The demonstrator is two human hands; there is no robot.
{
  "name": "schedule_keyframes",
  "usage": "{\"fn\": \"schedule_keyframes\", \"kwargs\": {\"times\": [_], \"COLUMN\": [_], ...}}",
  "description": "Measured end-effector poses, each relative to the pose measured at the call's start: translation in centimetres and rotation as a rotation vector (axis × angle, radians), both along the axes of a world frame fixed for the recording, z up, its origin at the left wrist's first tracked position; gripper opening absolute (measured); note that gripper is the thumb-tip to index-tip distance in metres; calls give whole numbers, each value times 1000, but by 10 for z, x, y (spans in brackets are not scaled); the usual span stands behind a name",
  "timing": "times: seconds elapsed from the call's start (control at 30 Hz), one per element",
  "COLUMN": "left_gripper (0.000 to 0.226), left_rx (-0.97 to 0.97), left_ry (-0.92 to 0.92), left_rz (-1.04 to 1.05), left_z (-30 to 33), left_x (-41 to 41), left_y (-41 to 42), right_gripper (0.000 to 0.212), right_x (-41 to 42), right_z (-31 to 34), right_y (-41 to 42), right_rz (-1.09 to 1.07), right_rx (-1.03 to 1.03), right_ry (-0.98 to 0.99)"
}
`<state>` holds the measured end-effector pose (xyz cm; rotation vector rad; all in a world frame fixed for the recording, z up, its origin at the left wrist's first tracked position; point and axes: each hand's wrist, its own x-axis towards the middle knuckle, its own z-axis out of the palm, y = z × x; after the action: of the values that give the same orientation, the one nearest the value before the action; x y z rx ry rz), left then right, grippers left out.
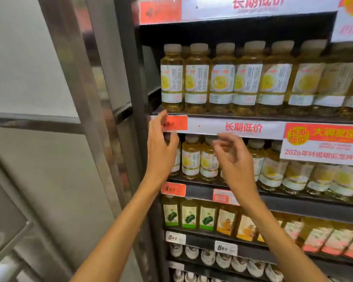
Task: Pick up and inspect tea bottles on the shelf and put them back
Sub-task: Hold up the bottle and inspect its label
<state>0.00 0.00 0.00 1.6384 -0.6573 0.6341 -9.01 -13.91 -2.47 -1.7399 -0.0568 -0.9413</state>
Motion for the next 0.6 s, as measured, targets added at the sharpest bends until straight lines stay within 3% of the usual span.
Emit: {"fn": "schedule_keyframes", "kwargs": {"times": [0.1,0.17,0.27,0.37,0.6], "left_gripper": [62,72,84,93,60], "left_rx": [107,146,180,253,181], "left_ry": [-43,34,224,299,212], "left_rz": [30,99,160,132,220], "left_z": [32,51,63,70,66], "left_x": [15,31,53,64,58], "left_y": [-18,-31,-35,-33,-35], "right_gripper": [28,31,35,35,49], "right_x": [19,35,57,77,112], "right_z": [52,86,111,128,146], "right_y": [4,8,10,12,16], "right_rz": [-142,-180,-244,-294,-448], "right_rx": [-174,-299,-455,-555,-740], "right_ry": [-180,-221,-183,-178,-125]}}
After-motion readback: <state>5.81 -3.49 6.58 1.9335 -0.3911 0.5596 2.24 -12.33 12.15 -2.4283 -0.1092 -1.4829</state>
